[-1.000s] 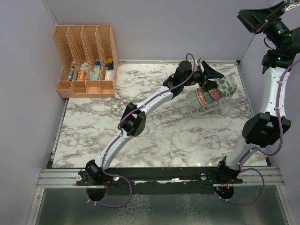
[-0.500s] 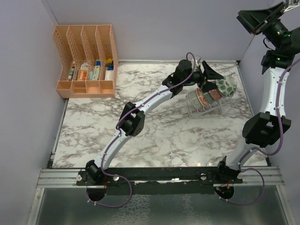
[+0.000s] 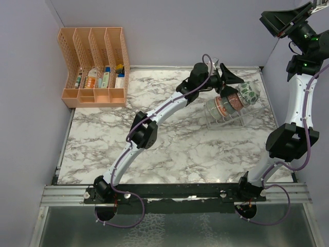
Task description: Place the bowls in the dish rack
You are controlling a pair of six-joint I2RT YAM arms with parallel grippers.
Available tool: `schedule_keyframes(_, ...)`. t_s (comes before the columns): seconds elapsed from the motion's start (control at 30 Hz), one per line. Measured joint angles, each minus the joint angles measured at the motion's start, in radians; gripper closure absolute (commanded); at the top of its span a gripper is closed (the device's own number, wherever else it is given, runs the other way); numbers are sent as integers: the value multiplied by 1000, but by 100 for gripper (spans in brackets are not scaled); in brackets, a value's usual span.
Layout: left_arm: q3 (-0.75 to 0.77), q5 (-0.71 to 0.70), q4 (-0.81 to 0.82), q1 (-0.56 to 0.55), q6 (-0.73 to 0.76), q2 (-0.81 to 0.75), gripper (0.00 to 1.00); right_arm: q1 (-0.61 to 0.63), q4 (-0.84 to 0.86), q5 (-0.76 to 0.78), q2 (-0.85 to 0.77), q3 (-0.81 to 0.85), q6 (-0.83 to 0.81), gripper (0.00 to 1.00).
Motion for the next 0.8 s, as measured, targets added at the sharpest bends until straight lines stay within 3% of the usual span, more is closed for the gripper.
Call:
schedule_keyframes(0.47, 21, 1, 27, 6, 2, -23, 27, 0, 0, 0, 0, 0, 0, 6)
schedule_keyframes(0.63, -18, 10, 0, 16, 60, -87, 19, 0, -1, 0, 0, 0, -1, 6)
schedule_keyframes(0.8, -106, 18, -71, 43, 177, -210, 1, 0, -2, 0, -6, 0, -1, 6)
